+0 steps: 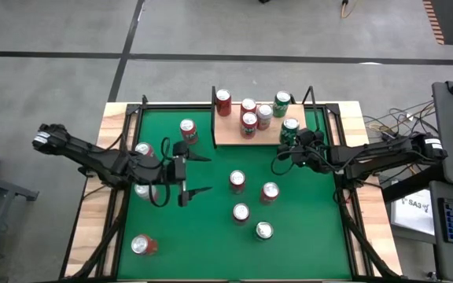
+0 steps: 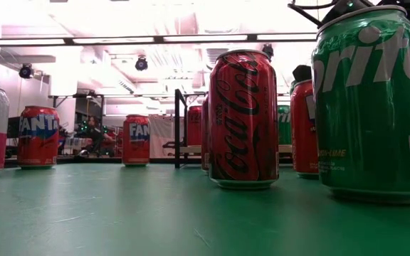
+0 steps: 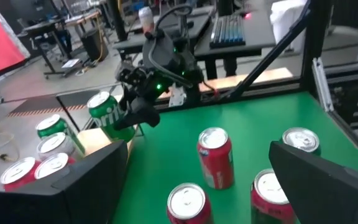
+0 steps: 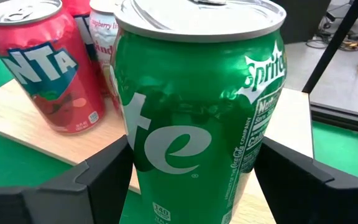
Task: Place canned beverage on shelf
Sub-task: Put the green soda can on the shelf aligned with the other green soda can
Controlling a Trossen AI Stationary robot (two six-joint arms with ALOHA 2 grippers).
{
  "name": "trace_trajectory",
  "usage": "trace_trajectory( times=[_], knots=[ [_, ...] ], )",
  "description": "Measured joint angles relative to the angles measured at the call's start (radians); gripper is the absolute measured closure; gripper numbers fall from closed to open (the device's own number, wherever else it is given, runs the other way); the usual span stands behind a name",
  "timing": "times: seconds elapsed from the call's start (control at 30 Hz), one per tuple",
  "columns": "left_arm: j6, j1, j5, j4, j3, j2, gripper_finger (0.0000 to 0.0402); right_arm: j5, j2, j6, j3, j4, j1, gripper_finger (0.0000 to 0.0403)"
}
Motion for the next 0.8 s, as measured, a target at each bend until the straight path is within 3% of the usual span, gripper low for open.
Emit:
trace_trajectory(
  times=[0.27,0.67,0.8],
  knots=[
    [0.011,0.000,0.006,0.043,-0.049,-0.038,0.0026,0.011,0.000,-0.011,0.000,0.000,0.000,0.0118],
    [0.146,0.001,0.000,0.020,-0.049,-0.085,0.0026,0.037,0.000,0.054,-0.004,0.000,0.000,0.0117],
    [0.178,0.001,-0.055,-0.025,-0.049,-0.100,0.0026,0.082,0.026,0.088,-0.005,0.001,0.000,0.0117]
  ],
)
